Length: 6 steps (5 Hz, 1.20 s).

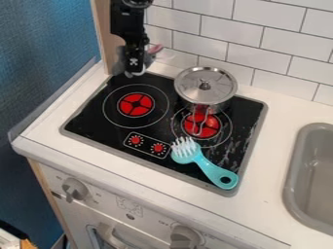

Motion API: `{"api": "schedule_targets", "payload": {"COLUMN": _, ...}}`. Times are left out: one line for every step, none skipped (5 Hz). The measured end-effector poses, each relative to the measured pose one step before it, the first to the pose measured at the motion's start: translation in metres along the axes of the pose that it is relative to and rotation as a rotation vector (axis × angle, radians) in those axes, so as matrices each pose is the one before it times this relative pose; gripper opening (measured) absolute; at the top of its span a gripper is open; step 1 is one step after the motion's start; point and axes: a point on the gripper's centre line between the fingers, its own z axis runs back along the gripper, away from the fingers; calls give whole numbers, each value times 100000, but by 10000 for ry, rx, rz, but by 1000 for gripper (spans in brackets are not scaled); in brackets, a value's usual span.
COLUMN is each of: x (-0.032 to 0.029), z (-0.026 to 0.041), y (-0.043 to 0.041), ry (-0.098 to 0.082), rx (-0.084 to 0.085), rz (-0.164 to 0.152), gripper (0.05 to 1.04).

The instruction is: Move the object from the upper left corner to the center

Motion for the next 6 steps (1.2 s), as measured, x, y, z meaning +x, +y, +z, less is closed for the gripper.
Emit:
{"api": "schedule_targets", "payload": {"x": 1484, "z": 1322, "y": 2406, "ry": -165, "rx": -354, "rz": 52, "gripper": 514}}
{"api": "schedule_targets", "payload": {"x": 873, "z": 98, "y": 2624, "ry": 0, "rx": 16, "rz": -399, "gripper": 514}}
{"api": "schedule_targets", "payload": {"x": 310, "z": -1005, "y": 1817, "ry": -84, "rx": 293, "rz": -393, "gripper": 514}}
{"api": "schedule_targets", "payload": {"x": -367, "z": -684, "y": 770, "ry": -168, "rx": -6, "rz": -363, "gripper": 512}}
{"api": "schedule_targets", "payload": {"x": -1285, "z": -1205, "y": 667, "ry": 107, "rx": 199, "rz": -680, "gripper": 512}}
{"api": "schedule_targets", "payload": {"x": -1120, "z": -116, "y": 299, "ry": 81, "rx": -102, "rz": -380, "gripper": 512}}
